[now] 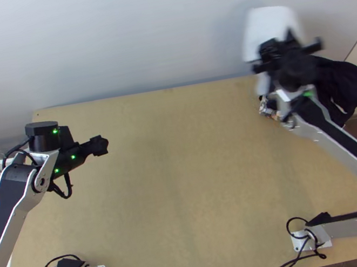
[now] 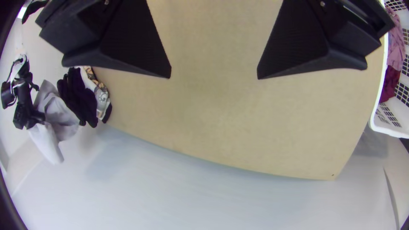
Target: Fold the t-shirt
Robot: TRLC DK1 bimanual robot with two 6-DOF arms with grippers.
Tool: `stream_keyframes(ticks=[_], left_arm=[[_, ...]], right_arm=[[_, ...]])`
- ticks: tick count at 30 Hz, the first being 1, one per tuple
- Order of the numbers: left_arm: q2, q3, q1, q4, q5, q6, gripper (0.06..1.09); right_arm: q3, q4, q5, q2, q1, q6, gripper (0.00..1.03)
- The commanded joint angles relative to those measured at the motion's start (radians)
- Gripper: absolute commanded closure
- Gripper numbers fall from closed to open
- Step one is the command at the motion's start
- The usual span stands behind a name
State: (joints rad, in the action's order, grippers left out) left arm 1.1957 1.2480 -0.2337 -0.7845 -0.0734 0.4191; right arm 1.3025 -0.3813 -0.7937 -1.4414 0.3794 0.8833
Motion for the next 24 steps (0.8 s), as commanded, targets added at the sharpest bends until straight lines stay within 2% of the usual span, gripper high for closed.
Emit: stream_keyframes(ticks=[1,10,14,20,24], left_arm=[[0.001,-0.004,-0.024,-0.004,0.007,0.000,0.10],[-0.008,-0.055,-0.027,-0.005,0.011,-0.006,0.10],[-0.016,-0.079,-0.027,-0.005,0.011,-0.009,0.10],[-0.019,-0.093,-0.010,-0.005,0.012,-0.019,0.10],[-0.035,-0.107,0.031,-0.005,0.012,-0.036,0.10]], right_arm=[[-0.075,0.035,0.082,0.164,-0.272,-0.017,1.00],[-0.085,0.061,0.343,0.167,-0.735,-0.113,1.00],[-0.092,0.061,0.410,0.115,-0.876,-0.162,1.00],[-0.124,0.002,0.424,-0.024,-0.925,-0.205,1.00],[-0.101,-0.030,0.406,-0.143,-0.864,-0.239,1.00]])
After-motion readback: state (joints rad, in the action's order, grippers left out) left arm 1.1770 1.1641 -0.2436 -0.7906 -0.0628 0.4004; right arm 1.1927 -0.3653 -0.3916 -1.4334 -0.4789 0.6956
